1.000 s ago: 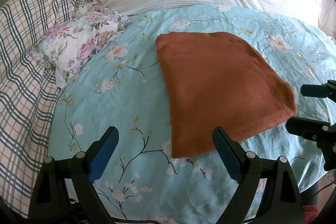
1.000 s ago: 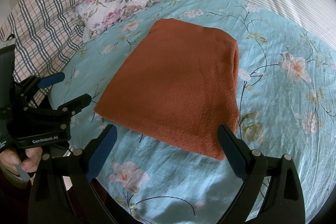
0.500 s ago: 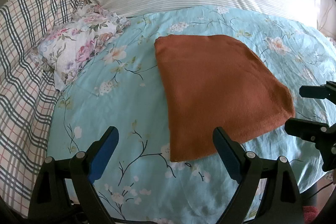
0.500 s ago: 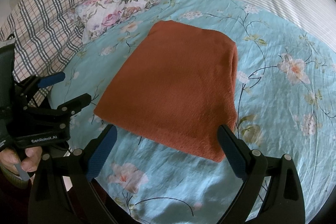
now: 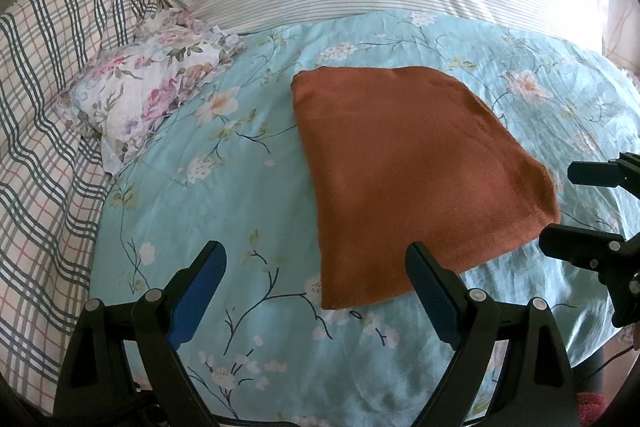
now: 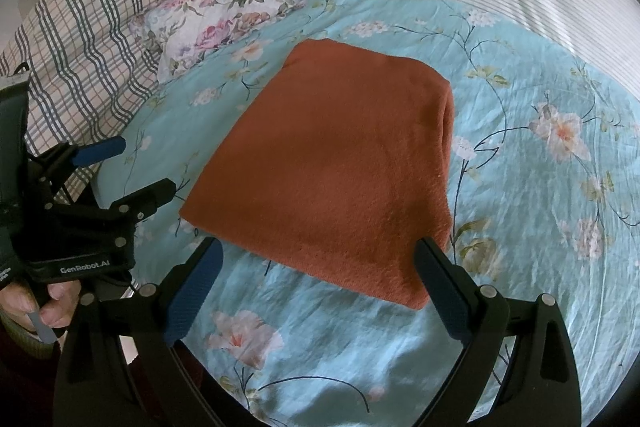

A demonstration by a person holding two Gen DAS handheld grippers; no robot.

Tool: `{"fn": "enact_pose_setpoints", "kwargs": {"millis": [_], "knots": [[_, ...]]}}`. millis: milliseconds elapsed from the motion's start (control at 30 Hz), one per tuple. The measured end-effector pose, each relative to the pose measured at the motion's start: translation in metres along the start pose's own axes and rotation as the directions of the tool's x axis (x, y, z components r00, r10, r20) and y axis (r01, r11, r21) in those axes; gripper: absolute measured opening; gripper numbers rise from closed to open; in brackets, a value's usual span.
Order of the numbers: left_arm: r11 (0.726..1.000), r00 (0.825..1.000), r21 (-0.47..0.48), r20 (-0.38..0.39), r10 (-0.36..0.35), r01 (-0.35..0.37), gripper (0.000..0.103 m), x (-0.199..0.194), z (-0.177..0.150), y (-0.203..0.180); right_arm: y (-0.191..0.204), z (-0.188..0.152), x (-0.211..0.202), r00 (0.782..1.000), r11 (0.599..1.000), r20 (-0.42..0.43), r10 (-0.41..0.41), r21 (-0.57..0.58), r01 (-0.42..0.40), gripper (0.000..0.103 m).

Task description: Fold small clothes

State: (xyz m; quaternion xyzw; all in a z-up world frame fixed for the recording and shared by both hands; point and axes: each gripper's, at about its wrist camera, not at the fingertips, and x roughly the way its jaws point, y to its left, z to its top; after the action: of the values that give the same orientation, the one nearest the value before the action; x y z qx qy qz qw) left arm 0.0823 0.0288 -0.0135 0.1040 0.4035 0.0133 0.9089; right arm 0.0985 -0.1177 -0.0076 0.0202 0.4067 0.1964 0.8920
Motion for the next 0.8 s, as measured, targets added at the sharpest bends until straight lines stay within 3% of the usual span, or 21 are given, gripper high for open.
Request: {"fn": "enact_pose_setpoints", "kwargs": {"millis": [800], "knots": [[0.999, 0.999, -0.038, 0.0, -0.038, 0.038, 0.092, 0.026, 0.033, 0.006, -0.034, 0.03, 0.023, 1.0, 0.999, -0.006, 0.004, 0.054, -0.004, 0.096]]}}
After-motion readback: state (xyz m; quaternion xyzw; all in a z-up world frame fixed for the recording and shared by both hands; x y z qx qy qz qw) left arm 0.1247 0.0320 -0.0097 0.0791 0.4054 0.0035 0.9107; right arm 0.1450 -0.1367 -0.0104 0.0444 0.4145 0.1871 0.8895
